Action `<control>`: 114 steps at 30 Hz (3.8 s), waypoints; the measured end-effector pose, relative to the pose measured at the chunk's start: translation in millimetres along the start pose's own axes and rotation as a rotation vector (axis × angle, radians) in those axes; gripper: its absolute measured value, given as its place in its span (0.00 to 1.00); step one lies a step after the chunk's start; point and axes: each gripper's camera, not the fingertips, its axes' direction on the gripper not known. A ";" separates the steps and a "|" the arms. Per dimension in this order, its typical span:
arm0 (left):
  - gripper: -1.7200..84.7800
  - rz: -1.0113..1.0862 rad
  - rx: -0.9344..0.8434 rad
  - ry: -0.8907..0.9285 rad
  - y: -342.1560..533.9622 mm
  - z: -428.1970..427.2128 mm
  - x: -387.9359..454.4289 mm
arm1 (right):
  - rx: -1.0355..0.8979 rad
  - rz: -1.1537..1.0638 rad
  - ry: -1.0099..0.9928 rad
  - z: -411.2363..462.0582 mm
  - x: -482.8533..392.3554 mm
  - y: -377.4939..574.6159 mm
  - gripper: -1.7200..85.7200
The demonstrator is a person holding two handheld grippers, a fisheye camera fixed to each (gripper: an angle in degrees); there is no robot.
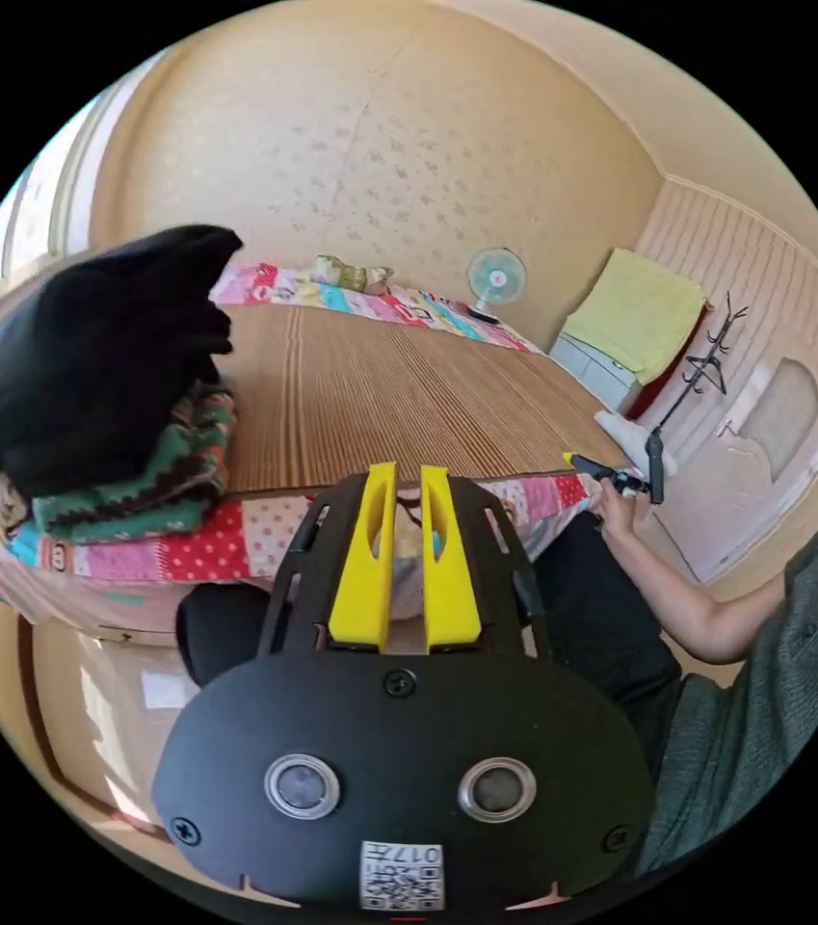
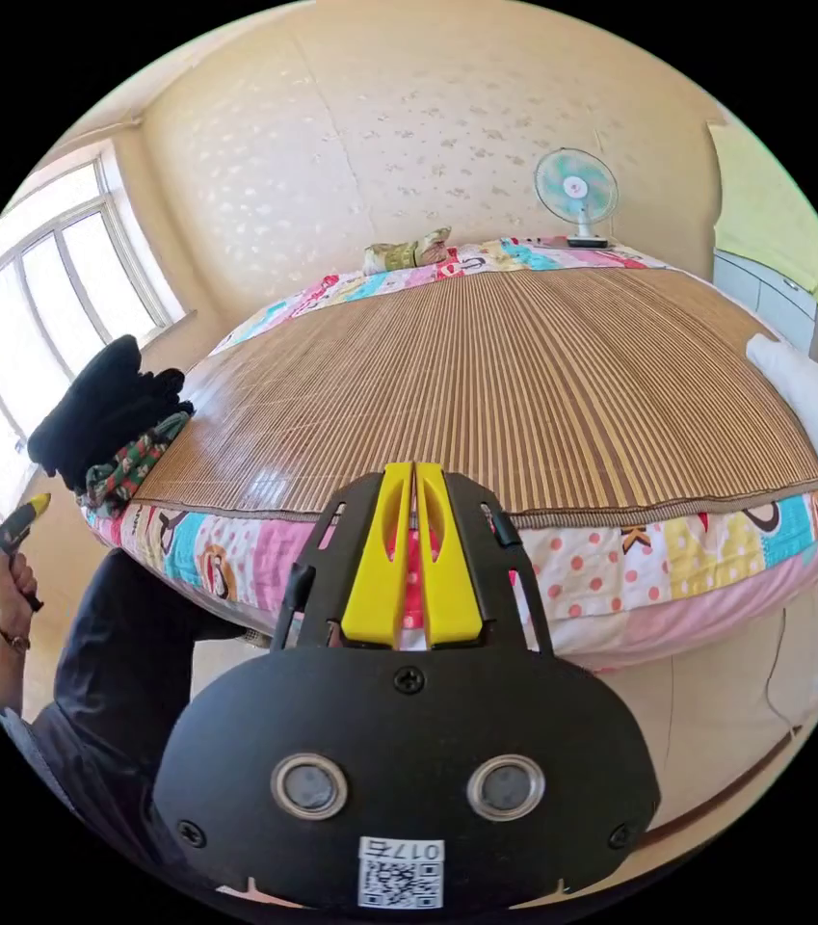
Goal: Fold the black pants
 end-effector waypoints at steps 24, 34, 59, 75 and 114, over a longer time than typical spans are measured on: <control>0.06 -0.356 0.289 0.135 -20.3 95.6 -33.8 | -0.061 0.277 -0.275 42.8 76.4 21.0 0.02; 0.06 0.081 -0.238 0.138 74.5 268.0 204.3 | -0.033 0.354 -0.328 43.2 110.2 21.8 0.02; 0.10 -0.262 0.197 -0.231 -70.7 34.0 -11.7 | -0.043 0.359 -0.370 63.5 158.2 1.5 0.03; 0.11 -0.339 0.442 -0.537 -106.9 -122.3 29.4 | -0.037 0.353 -0.391 91.2 173.1 -1.9 0.03; 0.09 0.180 -0.886 0.534 -370.5 -71.2 3.2 | -0.057 0.030 -0.288 185.4 61.4 72.0 0.05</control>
